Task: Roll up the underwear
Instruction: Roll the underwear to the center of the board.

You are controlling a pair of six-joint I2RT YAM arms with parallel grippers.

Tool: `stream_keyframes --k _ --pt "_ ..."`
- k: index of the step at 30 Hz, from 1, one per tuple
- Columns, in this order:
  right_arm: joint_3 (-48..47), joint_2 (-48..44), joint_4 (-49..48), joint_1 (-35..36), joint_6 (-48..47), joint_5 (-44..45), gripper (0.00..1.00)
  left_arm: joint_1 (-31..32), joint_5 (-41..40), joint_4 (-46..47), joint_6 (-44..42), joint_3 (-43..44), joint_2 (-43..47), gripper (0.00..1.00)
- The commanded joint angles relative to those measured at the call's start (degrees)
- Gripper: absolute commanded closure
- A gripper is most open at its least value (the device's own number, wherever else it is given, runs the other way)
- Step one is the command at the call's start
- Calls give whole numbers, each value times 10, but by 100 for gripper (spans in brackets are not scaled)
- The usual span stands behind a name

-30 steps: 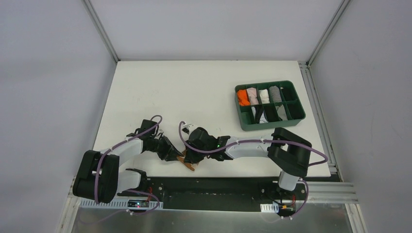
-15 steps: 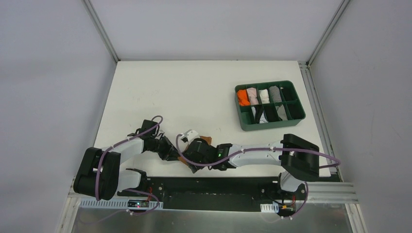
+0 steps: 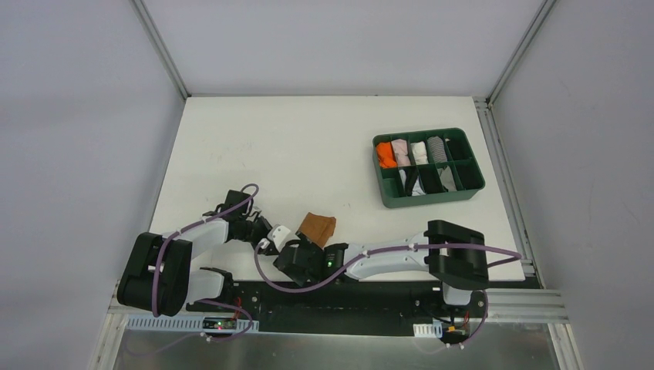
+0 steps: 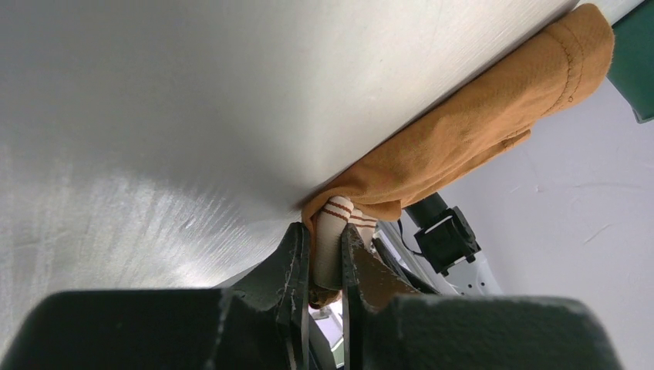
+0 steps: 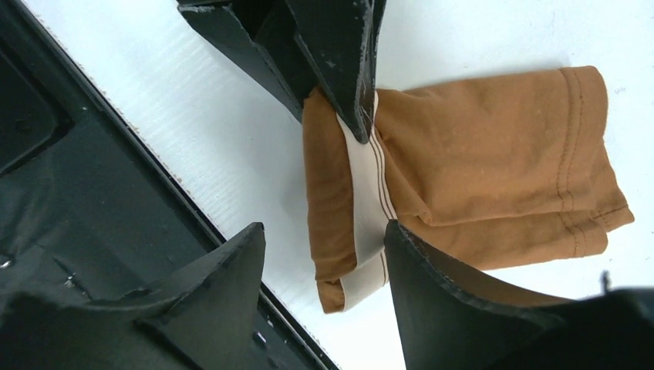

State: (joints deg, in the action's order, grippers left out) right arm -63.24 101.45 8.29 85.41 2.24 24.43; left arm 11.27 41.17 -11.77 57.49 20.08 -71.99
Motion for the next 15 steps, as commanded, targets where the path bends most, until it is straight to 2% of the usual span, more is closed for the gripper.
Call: stream_keyframes --k 1,9,10,12,15 --pt "-30 27 12 4 -18 31 42 4 -33 -11 -8 -7 -4 100" --pt "-23 48 1 4 -17 52 68 4 -30 -11 -8 -6 -8 100" --pt "-21 48 0 4 -13 58 77 4 -30 -11 -8 -6 -7 100" --pt "-16 45 -3 3 0 66 100 4 -27 -12 -7 -6 -3 100" --pt "5 22 -17 -16 34 23 100 4 -20 -11 -5 -3 7 100"
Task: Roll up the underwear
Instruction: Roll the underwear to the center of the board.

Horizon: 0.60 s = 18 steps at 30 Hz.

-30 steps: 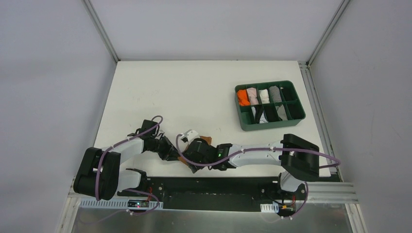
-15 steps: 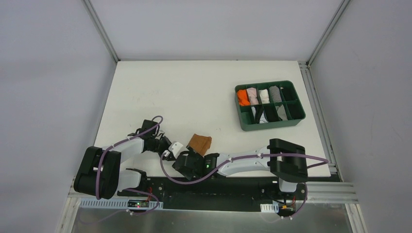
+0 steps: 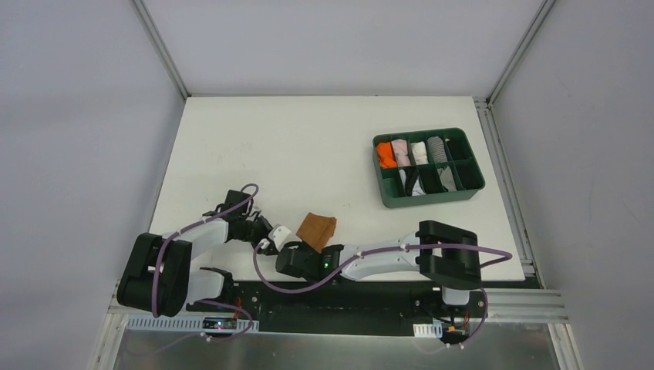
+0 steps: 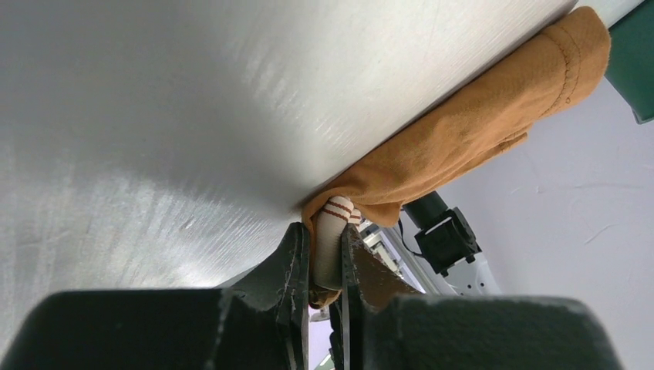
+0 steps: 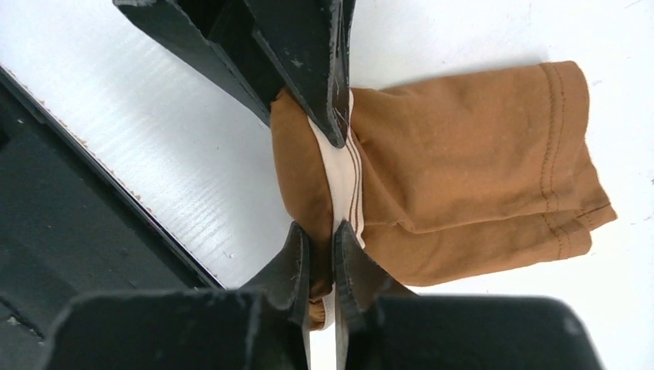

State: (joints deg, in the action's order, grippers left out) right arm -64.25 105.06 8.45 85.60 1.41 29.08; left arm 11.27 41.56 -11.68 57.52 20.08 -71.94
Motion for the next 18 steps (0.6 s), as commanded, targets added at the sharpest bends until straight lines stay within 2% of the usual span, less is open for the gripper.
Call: stream_keyframes --k 1,5,8,10,12,18 --pt "27 -29 -28 -29 57 -49 100 5 -21 -13 -4 -1 14 94" --pt "70 -66 -63 -81 111 -193 100 3 -18 -26 9 8 66 51" --pt "103 -82 -107 -121 156 -281 100 3 -24 -41 21 15 108 29" --pt "116 -79 -128 -146 184 -343 100 3 -36 -45 31 13 129 25" --pt "125 -70 -151 -167 210 -384 100 3 -43 -47 39 6 145 25" --pt "170 -43 -248 -220 307 -475 100 5 -32 -47 56 -24 188 37"
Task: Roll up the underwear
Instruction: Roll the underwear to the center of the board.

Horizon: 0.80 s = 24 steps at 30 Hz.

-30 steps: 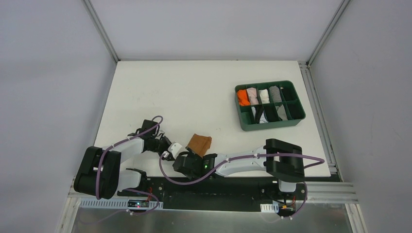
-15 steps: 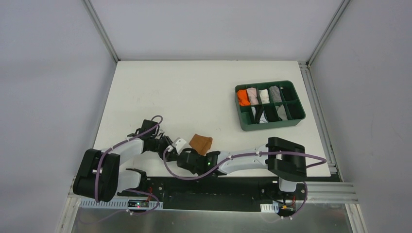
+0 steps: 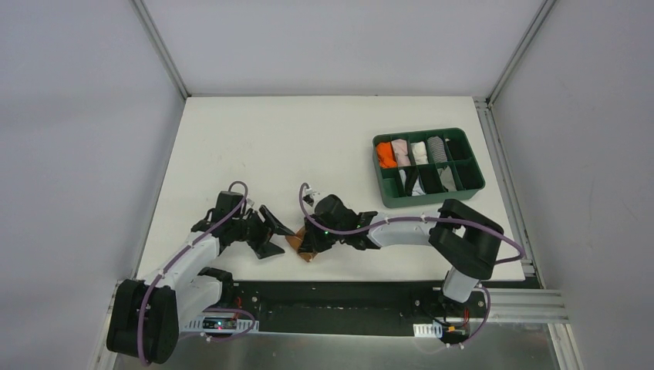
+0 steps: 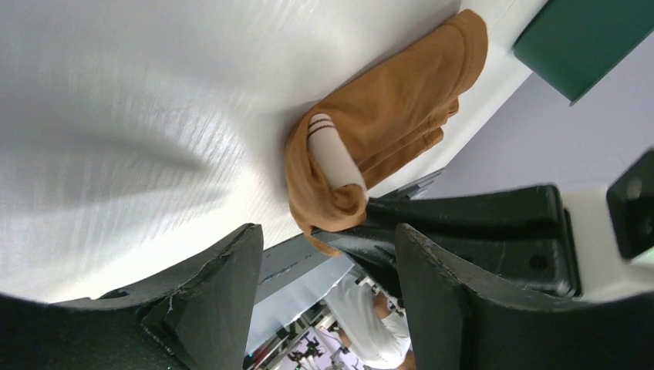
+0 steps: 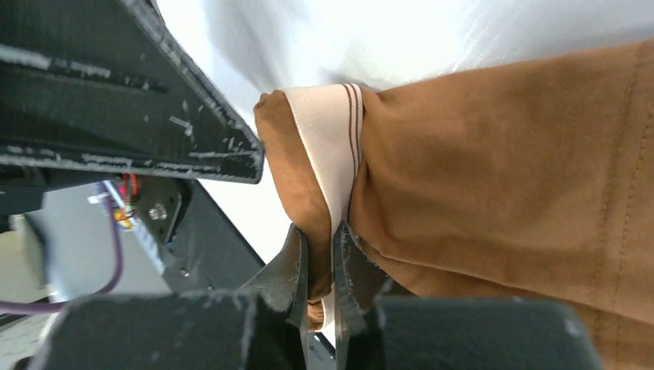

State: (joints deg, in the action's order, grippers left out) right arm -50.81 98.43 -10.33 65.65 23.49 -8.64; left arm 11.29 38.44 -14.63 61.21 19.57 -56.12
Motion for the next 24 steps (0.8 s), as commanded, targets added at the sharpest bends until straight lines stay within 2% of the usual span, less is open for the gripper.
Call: stream_keyframes --k 1,8,14,24 --pt "45 24 -78 -27 102 -109 100 4 1 -17 20 -25 38 37" --pt "111 42 -192 -92 189 -192 100 13 5 -16 19 -34 63 36" --pt "156 75 -304 -126 255 -235 100 31 1 5 8 -22 27 34" --pt "150 98 -324 -134 272 -260 100 74 -50 57 8 14 -67 36"
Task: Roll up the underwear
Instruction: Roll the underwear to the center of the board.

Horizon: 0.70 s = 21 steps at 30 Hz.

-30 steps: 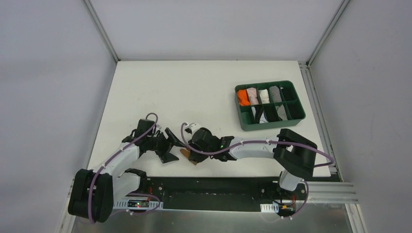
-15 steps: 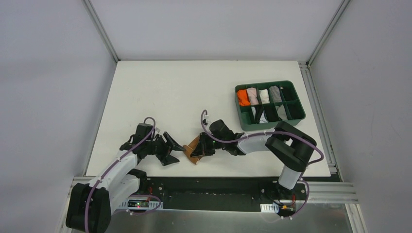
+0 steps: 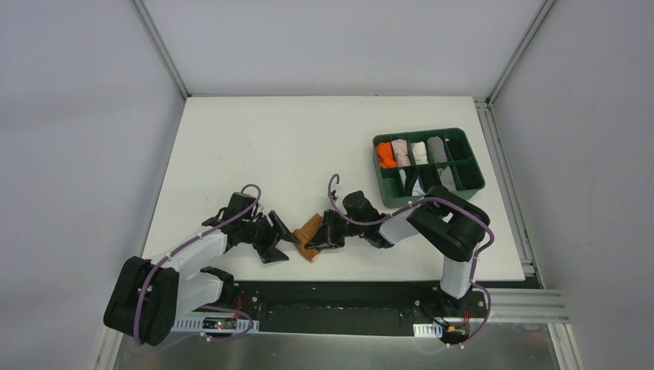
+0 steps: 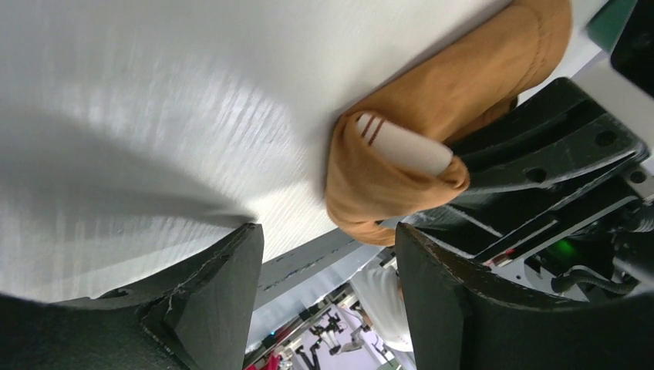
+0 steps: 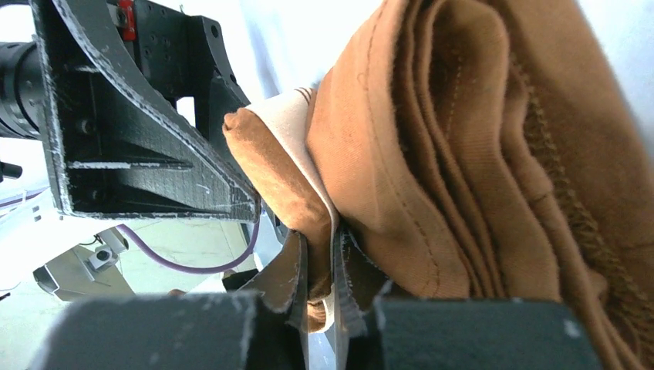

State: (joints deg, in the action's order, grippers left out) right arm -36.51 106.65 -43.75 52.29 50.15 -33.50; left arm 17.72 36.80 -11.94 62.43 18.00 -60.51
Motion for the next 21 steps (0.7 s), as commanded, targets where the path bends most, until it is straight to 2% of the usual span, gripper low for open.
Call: stream_keyframes --k 1,8,12,14,17,21 --pt "6 15 10 -1 5 -14 100 12 -46 31 -2 32 -26 37" --pt "6 17 8 -1 5 -18 100 26 -121 63 41 12 -3 41" --pt "3 22 5 -1 8 -25 100 30 -137 76 43 6 -21 40" --pt "0 25 4 -1 9 -30 100 35 -150 81 45 7 -37 43" --pt "-6 30 4 -1 13 -39 100 47 -174 84 53 8 -62 54" --pt "-10 21 10 -1 20 -44 100 51 -190 75 67 10 -89 84"
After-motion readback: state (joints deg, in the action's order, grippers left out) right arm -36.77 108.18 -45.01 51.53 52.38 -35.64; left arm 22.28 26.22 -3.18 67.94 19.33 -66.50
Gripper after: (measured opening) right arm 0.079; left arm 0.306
